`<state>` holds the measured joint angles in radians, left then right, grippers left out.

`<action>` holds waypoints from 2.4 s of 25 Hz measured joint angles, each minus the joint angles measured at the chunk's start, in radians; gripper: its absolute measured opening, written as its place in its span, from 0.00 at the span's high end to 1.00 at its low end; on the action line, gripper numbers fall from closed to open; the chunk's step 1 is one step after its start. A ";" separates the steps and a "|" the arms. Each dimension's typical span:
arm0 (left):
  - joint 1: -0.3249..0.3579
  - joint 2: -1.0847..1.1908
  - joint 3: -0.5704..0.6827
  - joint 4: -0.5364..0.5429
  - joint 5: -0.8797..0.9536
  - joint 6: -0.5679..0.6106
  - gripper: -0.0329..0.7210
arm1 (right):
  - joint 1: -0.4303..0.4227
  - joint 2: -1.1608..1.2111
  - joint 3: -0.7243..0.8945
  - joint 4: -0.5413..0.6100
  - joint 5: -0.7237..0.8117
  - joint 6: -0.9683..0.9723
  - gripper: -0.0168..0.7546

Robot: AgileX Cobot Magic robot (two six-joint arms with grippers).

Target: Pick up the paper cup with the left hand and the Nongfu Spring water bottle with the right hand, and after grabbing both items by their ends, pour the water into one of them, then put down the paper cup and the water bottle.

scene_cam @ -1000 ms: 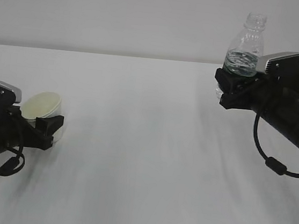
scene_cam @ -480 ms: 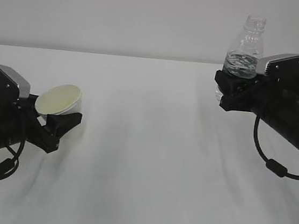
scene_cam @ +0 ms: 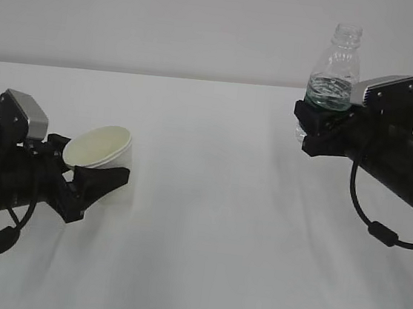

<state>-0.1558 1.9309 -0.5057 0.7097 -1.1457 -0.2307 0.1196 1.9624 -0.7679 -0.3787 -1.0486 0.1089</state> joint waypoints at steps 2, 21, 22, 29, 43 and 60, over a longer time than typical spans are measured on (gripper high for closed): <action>0.000 0.000 -0.028 0.068 0.000 -0.048 0.34 | 0.000 -0.007 0.000 -0.002 0.021 0.000 0.40; -0.153 0.000 -0.229 0.344 0.073 -0.242 0.35 | 0.000 -0.053 0.000 -0.028 0.085 0.000 0.40; -0.163 0.000 -0.234 0.344 0.081 -0.242 0.36 | 0.000 -0.053 0.000 -0.028 0.086 0.000 0.40; -0.185 0.019 -0.281 0.339 0.083 -0.243 0.36 | 0.000 -0.055 0.000 -0.051 0.088 0.000 0.40; -0.226 0.086 -0.313 0.347 0.133 -0.244 0.37 | 0.000 -0.055 0.000 -0.068 0.099 0.000 0.40; -0.311 0.149 -0.423 0.361 0.166 -0.258 0.37 | 0.000 -0.119 0.025 -0.075 0.179 0.000 0.40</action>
<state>-0.4668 2.0796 -0.9286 1.0703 -0.9801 -0.4887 0.1196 1.8435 -0.7425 -0.4541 -0.8692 0.1088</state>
